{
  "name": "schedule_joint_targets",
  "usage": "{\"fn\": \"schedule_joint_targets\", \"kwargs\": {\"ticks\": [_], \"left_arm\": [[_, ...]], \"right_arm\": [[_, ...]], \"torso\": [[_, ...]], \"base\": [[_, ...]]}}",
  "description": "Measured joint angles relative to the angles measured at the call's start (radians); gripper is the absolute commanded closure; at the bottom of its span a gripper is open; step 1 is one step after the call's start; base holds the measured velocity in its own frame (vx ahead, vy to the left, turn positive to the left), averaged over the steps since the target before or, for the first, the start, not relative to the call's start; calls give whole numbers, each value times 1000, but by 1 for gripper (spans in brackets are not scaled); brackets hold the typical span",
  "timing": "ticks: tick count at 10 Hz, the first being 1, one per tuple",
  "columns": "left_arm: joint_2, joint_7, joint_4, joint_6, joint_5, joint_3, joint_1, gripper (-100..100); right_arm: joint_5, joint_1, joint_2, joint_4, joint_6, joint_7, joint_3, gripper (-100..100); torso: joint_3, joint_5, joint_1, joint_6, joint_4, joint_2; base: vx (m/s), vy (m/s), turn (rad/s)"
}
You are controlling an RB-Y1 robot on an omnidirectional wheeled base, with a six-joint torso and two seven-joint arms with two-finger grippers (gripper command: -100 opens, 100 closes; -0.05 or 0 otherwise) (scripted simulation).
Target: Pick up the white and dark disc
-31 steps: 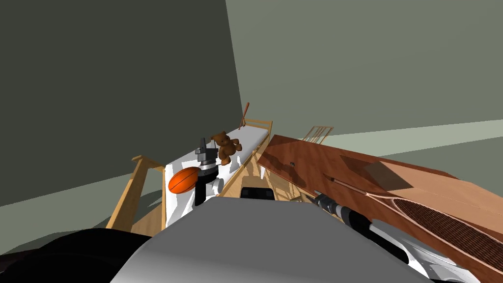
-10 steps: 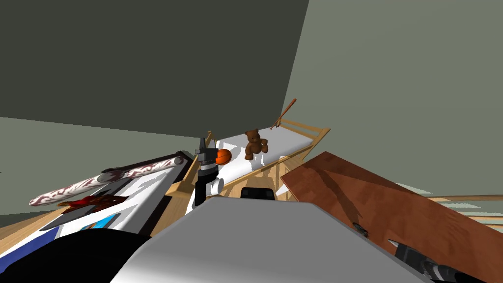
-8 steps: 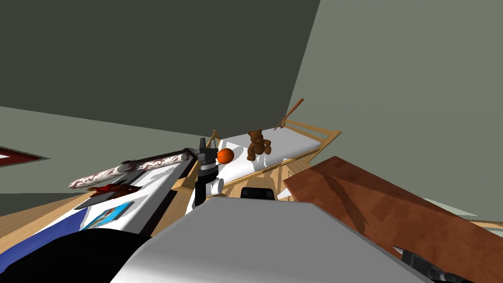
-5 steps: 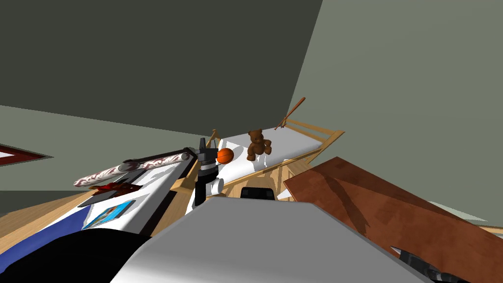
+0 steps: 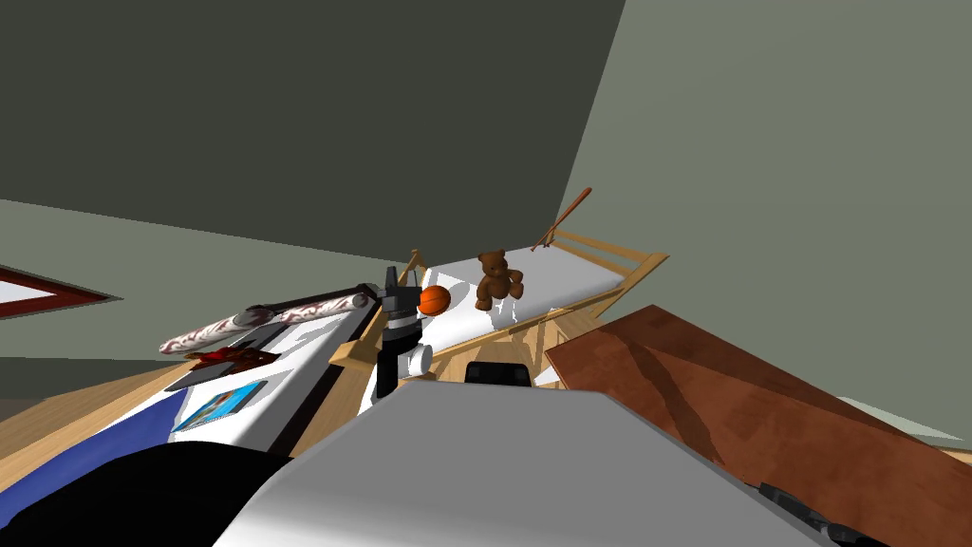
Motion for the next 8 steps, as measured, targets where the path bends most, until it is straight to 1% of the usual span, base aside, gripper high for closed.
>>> {"fn": "schedule_joint_targets", "kwargs": {"ticks": [3,4,5,6,7,8], "left_arm": [[0,0,0,0,0,0,0,0],[0,0,0,0,0,0,0,0],[0,0,0,0,0,0,0,0],[0,0,0,0,0,0,0,0],[0,0,0,0,0,0,0,0],[0,0,0,0,0,0,0,0]], "right_arm": [[0,0,0,0,0,0,0,100],[0,0,0,0,0,0,0,0],[0,0,0,0,0,0,0,100],[0,-17,-5,32,-24,12,-5,100],[0,-4,-27,10,-31,4,-4,100],[0,-2,-30,6,-31,0,-4,0]], "torso": [[0,0,0,0,0,0],[0,0,0,0,0,0],[0,0,0,0,0,0],[0,1,3,1,0,0],[0,1,6,1,0,0],[0,1,4,0,0,0]], "base": [[0,0,0],[0,0,0],[-4,56,-79],[0,80,-73],[0,33,-18],[-1,7,0]]}}
